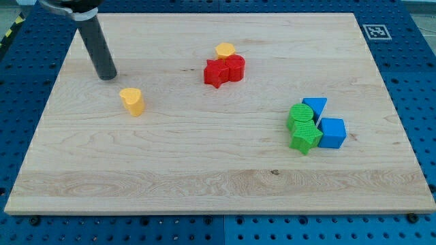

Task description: Push the yellow heart above the red star

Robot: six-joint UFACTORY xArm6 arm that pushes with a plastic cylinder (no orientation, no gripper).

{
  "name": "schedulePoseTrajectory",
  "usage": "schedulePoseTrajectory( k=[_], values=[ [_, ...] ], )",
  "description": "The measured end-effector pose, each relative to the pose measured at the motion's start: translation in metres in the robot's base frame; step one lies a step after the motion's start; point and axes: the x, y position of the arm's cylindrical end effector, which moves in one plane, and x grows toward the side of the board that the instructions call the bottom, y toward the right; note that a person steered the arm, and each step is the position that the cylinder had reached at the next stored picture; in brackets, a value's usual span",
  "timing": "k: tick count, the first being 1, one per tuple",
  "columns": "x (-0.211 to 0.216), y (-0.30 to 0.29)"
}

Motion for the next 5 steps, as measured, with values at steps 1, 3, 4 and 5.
schedulePoseTrajectory(
  k=[1, 3, 4, 5],
  values=[
    [0.017, -0.01],
    [0.091, 0.03],
    [0.096, 0.067],
    [0.07, 0.067]
  ],
)
